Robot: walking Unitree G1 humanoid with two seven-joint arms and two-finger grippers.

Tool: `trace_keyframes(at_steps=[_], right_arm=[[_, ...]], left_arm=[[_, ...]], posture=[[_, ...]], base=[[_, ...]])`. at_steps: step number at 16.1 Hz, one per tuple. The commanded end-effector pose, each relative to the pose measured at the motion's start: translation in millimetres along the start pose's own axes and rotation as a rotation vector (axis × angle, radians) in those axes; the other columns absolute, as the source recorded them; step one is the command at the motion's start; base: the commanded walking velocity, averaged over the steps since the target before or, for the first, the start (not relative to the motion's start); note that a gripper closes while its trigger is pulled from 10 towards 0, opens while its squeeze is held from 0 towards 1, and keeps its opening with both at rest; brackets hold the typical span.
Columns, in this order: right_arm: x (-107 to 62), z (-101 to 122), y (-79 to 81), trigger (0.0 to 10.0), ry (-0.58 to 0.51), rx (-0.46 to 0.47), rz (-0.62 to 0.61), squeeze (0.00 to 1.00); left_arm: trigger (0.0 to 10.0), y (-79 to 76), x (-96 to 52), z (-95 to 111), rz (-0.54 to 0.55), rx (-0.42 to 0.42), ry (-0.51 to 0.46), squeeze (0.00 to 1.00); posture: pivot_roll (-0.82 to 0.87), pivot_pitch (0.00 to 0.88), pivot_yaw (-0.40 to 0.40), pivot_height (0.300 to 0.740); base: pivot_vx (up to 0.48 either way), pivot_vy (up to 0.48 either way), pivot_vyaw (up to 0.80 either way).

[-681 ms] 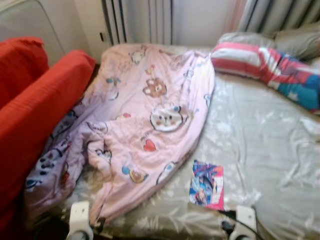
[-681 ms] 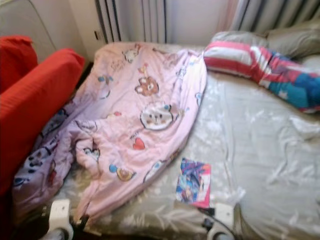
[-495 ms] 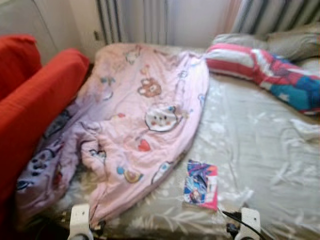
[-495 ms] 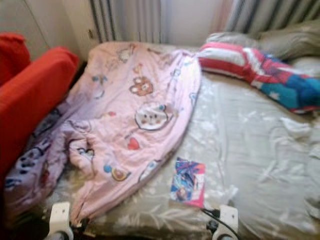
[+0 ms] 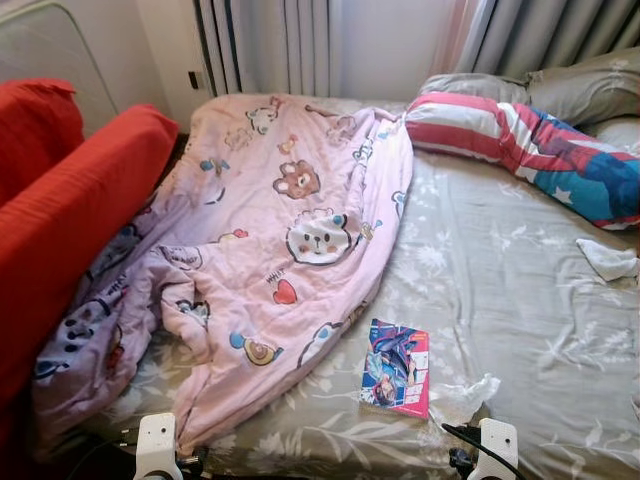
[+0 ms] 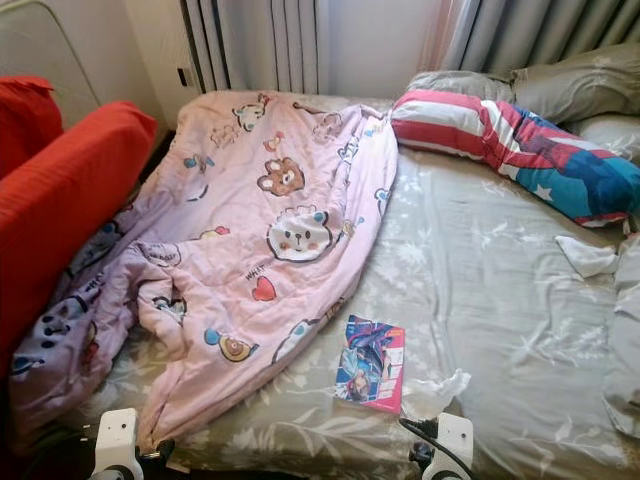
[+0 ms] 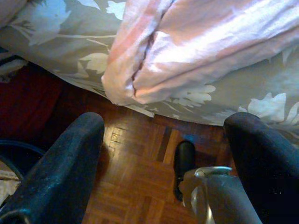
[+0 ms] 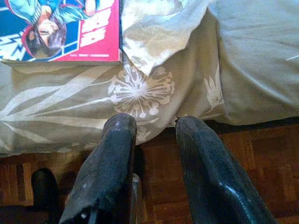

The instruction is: Clean up the room

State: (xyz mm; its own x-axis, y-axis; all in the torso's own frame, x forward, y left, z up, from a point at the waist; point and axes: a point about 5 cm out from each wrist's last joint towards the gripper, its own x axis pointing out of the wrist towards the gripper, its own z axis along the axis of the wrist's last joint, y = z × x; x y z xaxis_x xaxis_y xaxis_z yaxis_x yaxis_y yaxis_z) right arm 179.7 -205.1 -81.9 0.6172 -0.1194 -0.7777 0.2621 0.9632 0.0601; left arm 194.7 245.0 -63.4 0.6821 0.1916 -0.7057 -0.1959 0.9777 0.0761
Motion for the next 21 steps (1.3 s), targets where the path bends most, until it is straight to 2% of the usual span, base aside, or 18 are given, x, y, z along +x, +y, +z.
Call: trace_keyframes(at_steps=[1, 6, 9, 11, 14, 21], right_arm=[[-0.9, -3.9, -2.0, 10.0, 0.013, 0.004, -0.008, 0.0], [-1.2, -5.3, -2.6, 10.0, 0.018, 0.002, -0.01, 0.0], [-1.0, -3.4, -1.7, 10.0, 0.006, 0.007, -0.001, 0.0], [-0.9, -3.3, -1.8, 10.0, 0.005, 0.011, -0.006, 0.0], [2.3, 8.3, 5.0, 10.0, -0.018, 0.018, 0.005, 0.0], [3.5, 11.6, 8.7, 10.0, -0.016, 0.013, 0.007, 0.0]], left_arm=[[10.0, 2.2, -2.2, -9.4, 0.005, -0.005, 0.041, 0.0], [10.0, -5.3, -0.1, -4.9, -0.002, -0.005, 0.032, 0.0], [10.0, -8.4, 4.4, 13.4, -0.02, -0.008, -0.025, 0.0], [10.0, -8.8, 6.1, 22.0, -0.042, 0.024, -0.049, 0.0], [10.0, -4.3, 5.1, 20.3, -0.032, 0.025, -0.051, 0.0], [10.0, -6.6, 3.9, 15.0, -0.037, 0.028, -0.045, 0.0]], posture=[[0.16, 0.103, -0.017, 0.74], [0.16, 0.103, -0.017, 0.74], [0.16, 0.102, -0.016, 0.74], [0.16, 0.098, -0.011, 0.74], [0.16, 0.098, -0.01, 0.74], [0.17, 0.098, -0.013, 0.74]], base=[[0.0, 0.0, 0.0], [0.0, 0.0, 0.0], [0.0, 0.0, 0.0], [0.0, 0.0, 0.0], [0.256, 0.0, 0.0], [0.261, 0.0, 0.0]])
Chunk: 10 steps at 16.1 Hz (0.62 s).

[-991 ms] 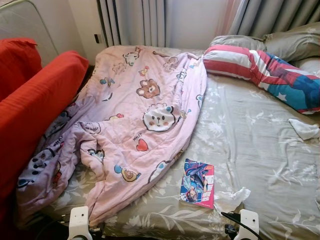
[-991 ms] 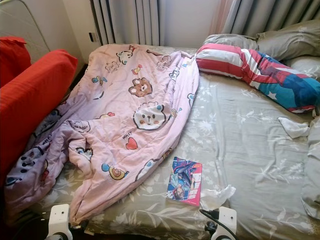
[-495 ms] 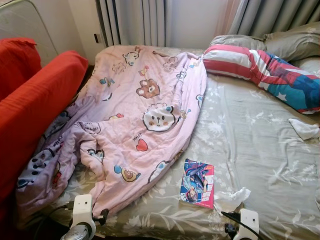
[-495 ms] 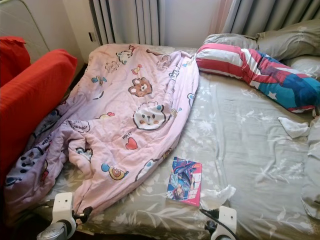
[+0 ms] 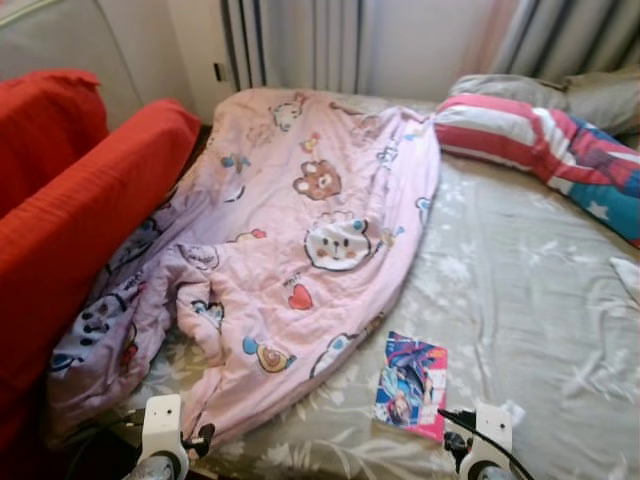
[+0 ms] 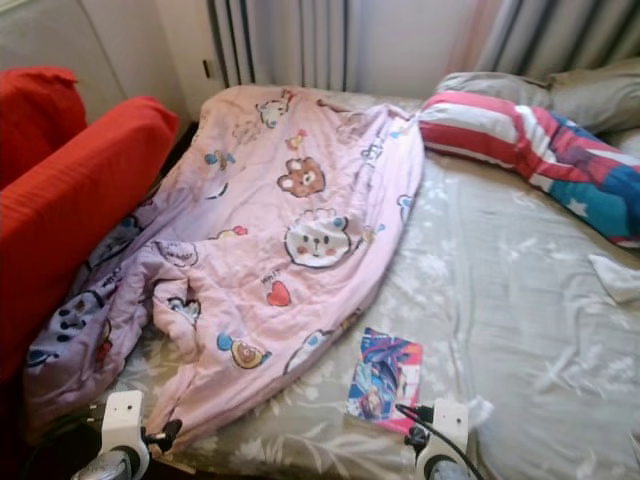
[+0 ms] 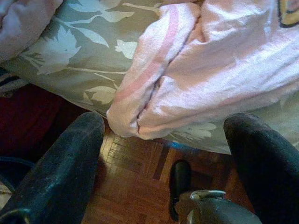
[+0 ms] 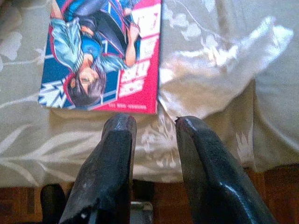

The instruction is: Clean up the room

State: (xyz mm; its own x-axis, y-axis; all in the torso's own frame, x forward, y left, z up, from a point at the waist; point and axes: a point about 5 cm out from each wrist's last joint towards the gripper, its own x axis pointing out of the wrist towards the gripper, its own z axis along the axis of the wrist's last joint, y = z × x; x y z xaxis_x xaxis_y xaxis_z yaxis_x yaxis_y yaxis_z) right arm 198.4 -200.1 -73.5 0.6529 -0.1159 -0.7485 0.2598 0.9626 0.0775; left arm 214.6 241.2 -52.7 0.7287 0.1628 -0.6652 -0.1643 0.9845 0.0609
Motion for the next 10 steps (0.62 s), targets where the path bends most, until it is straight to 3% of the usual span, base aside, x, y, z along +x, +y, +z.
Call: trace_keyframes(at_steps=[1, 3, 7, 9, 10], right_arm=[[-1.1, -6.2, -1.7, 10.0, 0.028, 0.005, -0.01, 0.0], [-1.2, -6.1, -2.2, 10.0, 0.025, 0.021, -0.015, 0.0], [1.6, 7.6, 0.9, 10.0, -0.027, 0.059, -0.018, 0.0], [4.2, 28.5, 4.1, 10.0, -0.12, 0.085, -0.013, 0.0], [4.7, 33.8, 5.2, 10.0, -0.146, 0.091, -0.011, 0.0]], left_arm=[[10.0, -0.5, -1.6, -5.4, -0.009, 0.026, 0.011, 0.0], [10.0, -4.4, 0.2, 0.8, -0.03, 0.063, -0.009, 0.0], [10.0, -6.5, 6.2, 35.9, -0.052, 0.065, -0.148, 0.0], [10.0, -16.5, 9.2, 83.3, -0.09, 0.057, -0.34, 0.0], [10.0, -20.7, 8.7, 95.4, -0.105, 0.06, -0.394, 0.0]], posture=[[0.17, 0.098, -0.013, 0.74], [0.17, 0.098, -0.013, 0.74], [0.17, 0.1, -0.014, 0.74], [0.16, 0.111, -0.013, 0.74], [0.15, 0.119, -0.012, 0.74]], base=[[0.262, 0.0, 0.0], [0.131, 0.0, 0.0], [0.0, 0.0, 0.0], [0.0, 0.0, 0.0], [0.0, 0.0, 0.0]])
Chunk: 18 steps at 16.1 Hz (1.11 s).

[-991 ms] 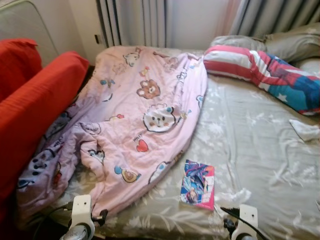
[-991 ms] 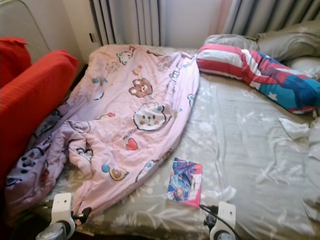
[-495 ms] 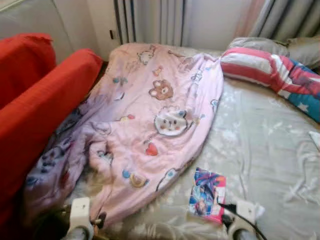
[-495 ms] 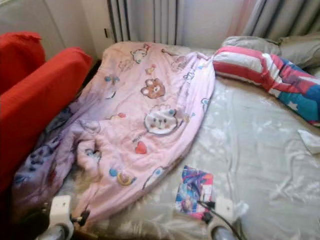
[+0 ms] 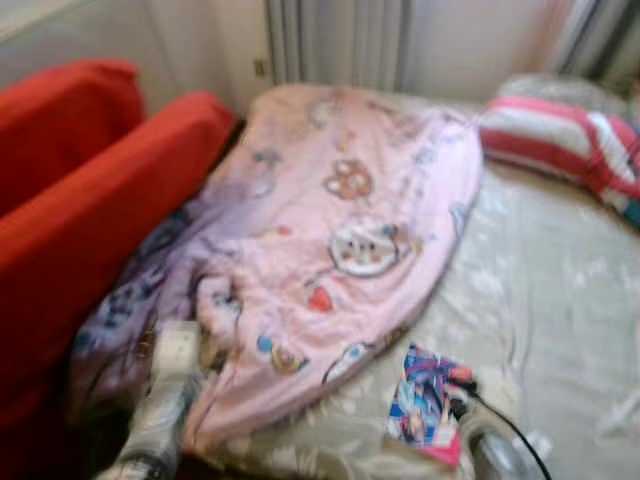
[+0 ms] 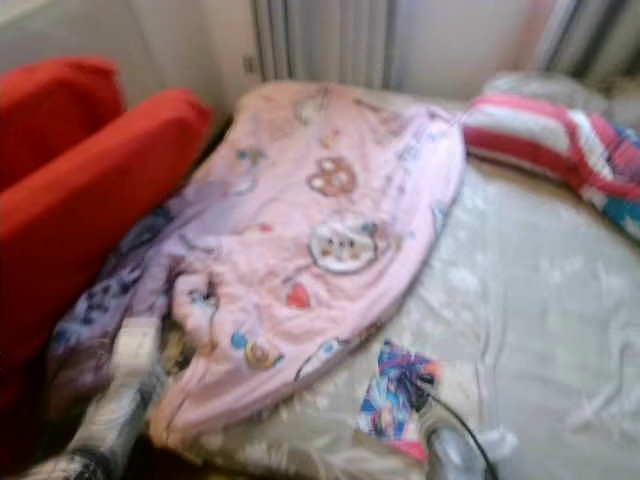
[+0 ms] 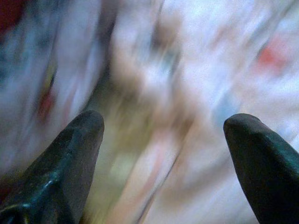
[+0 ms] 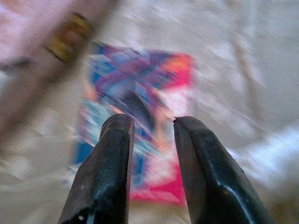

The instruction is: Clean up the room

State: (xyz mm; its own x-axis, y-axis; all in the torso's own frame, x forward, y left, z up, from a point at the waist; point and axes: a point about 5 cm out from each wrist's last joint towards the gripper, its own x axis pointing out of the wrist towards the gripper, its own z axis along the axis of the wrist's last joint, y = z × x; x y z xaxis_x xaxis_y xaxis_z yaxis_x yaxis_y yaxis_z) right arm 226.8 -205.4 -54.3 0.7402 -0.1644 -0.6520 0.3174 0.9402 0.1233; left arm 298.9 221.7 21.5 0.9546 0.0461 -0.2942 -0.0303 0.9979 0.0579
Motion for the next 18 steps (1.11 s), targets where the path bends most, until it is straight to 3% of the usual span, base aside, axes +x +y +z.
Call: trace_keyframes(at_steps=[1, 3, 5, 6, 7, 8, 9, 12, 16, 18], right_arm=[[1.7, 8.4, 4.1, 10.0, -0.045, 0.016, 0.006, 0.0], [5.9, 34.6, 12.0, 10.0, -0.155, -0.002, 0.037, 0.0], [7.2, 60.8, 15.1, 10.0, -0.278, 0.018, 0.037, 0.0], [5.6, 86.0, 16.4, 10.0, -0.408, 0.05, 0.019, 0.0], [4.8, 91.5, 16.9, 10.0, -0.44, 0.053, 0.015, 0.0], [0.0, 110.5, 23.7, 10.0, -0.56, 0.008, 0.023, 0.0], [-3.0, 117.5, 27.6, 10.0, -0.614, -0.028, 0.037, 0.0], [-12.6, 119.0, 23.6, 10.0, -0.721, -0.047, 0.033, 0.0], [-21.1, 101.4, 17.5, 10.0, -0.745, -0.105, 0.029, 0.0], [-27.4, 93.9, 11.5, 10.0, -0.756, -0.111, 0.024, 0.0]], left_arm=[[10.0, 2.9, -1.8, 1.1, -0.002, 0.004, -0.027, 0.0], [10.0, -1.9, 5.6, 27.7, -0.017, -0.004, -0.159, 0.0], [10.0, -4.2, 7.4, 42.7, -0.028, -0.004, -0.246, 0.0], [10.0, -7.7, 7.2, 50.4, -0.048, -0.002, -0.297, 0.0], [10.0, -8.4, 6.9, 51.7, -0.054, 0.0, -0.308, 0.0], [10.0, -9.9, 5.4, 57.1, -0.066, 0.011, -0.348, 0.0], [10.0, -10.6, 4.5, 59.4, -0.071, 0.021, -0.366, 0.0], [10.0, -9.5, -4.3, 55.1, -0.062, 0.035, -0.403, 0.0], [10.0, -6.4, -17.8, 43.6, -0.049, 0.039, -0.412, 0.0], [10.0, -1.9, -31.3, 36.4, -0.024, 0.036, -0.416, 0.0]], posture=[[0.15, 0.126, -0.01, 0.74], [0.14, 0.139, -0.01, 0.74], [0.13, 0.155, -0.012, 0.74], [0.13, 0.163, -0.008, 0.74], [0.13, 0.164, -0.008, 0.74], [0.12, 0.168, -0.008, 0.74], [0.13, 0.169, -0.015, 0.74], [0.14, 0.173, -0.035, 0.74], [0.14, 0.172, -0.061, 0.74], [0.15, 0.17, -0.068, 0.74]], base=[[0.0, 0.0, 0.0], [0.0, 0.0, 0.0], [0.0, 0.0, 0.0], [0.0, 0.0, 0.0], [0.0, 0.0, 0.0], [0.0, 0.0, 0.0], [0.0, 0.0, 0.0], [0.0, 0.0, 0.0], [0.0, 0.0, 0.0], [0.0, 0.0, 0.0]])
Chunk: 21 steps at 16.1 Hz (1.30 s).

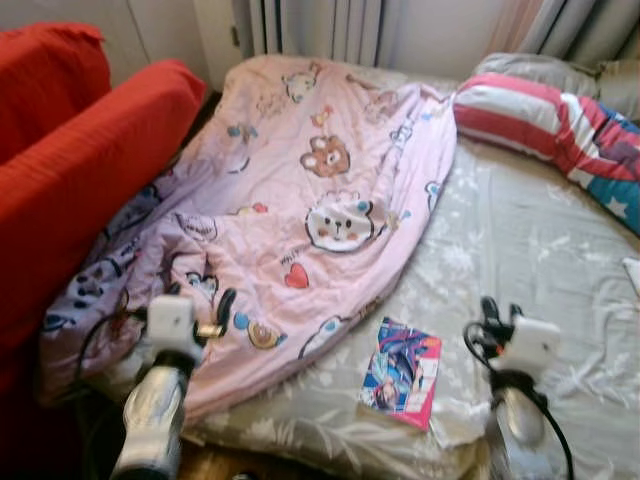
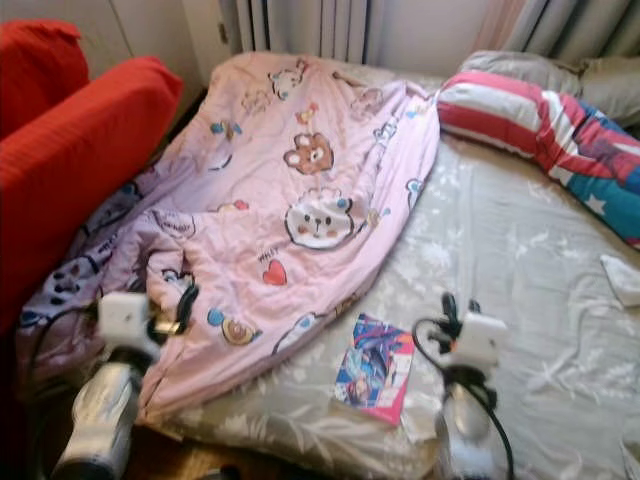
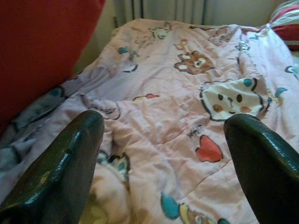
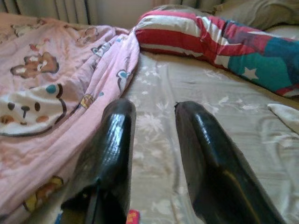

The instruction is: Clean up the room

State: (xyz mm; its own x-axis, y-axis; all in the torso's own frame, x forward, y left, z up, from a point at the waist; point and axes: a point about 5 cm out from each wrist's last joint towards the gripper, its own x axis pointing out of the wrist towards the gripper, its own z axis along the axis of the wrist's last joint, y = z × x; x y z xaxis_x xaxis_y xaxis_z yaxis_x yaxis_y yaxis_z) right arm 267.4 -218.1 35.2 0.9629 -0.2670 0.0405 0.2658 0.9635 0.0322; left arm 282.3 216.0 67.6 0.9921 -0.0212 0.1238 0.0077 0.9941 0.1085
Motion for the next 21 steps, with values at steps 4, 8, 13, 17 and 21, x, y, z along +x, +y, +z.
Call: trace_keyframes(at_steps=[4, 8, 13, 17, 21], right_arm=[[-5.1, -2.8, -1.8, 10.0, 0.027, 0.0, -0.011, 0.0], [-11.7, -7.5, 0.8, 10.0, 0.06, 0.009, 0.008, 0.0], [-12.5, -7.5, 3.3, 10.0, 0.065, 0.007, 0.023, 0.0], [-7.1, -1.4, 10.4, 10.0, 0.053, 0.007, 0.057, 0.0], [-0.1, 5.8, 7.0, 10.0, 0.032, 0.011, 0.042, 0.0]], left_arm=[[10.0, -1.5, 2.9, 1.1, -0.001, -0.011, 0.016, 0.0], [10.0, -7.0, -1.0, 0.2, -0.018, -0.01, 0.033, 0.0], [10.0, -8.4, -4.2, 0.4, -0.026, -0.008, 0.034, 0.0], [10.0, -10.2, -7.5, 1.1, -0.025, -0.007, 0.041, 0.0], [10.0, 0.8, -9.2, 4.6, 0.028, -0.001, 0.034, 0.0]], posture=[[0.14, 0.183, -0.064, 0.74], [0.15, 0.192, -0.072, 0.74], [0.15, 0.191, -0.068, 0.74], [0.16, 0.191, -0.068, 0.74], [0.15, 0.202, -0.068, 0.74]], base=[[0.0, 0.0, -0.17], [0.0, 0.0, -0.76], [0.0, 0.0, -0.6], [0.0, 0.0, 0.0], [0.0, 0.0, 0.0]])
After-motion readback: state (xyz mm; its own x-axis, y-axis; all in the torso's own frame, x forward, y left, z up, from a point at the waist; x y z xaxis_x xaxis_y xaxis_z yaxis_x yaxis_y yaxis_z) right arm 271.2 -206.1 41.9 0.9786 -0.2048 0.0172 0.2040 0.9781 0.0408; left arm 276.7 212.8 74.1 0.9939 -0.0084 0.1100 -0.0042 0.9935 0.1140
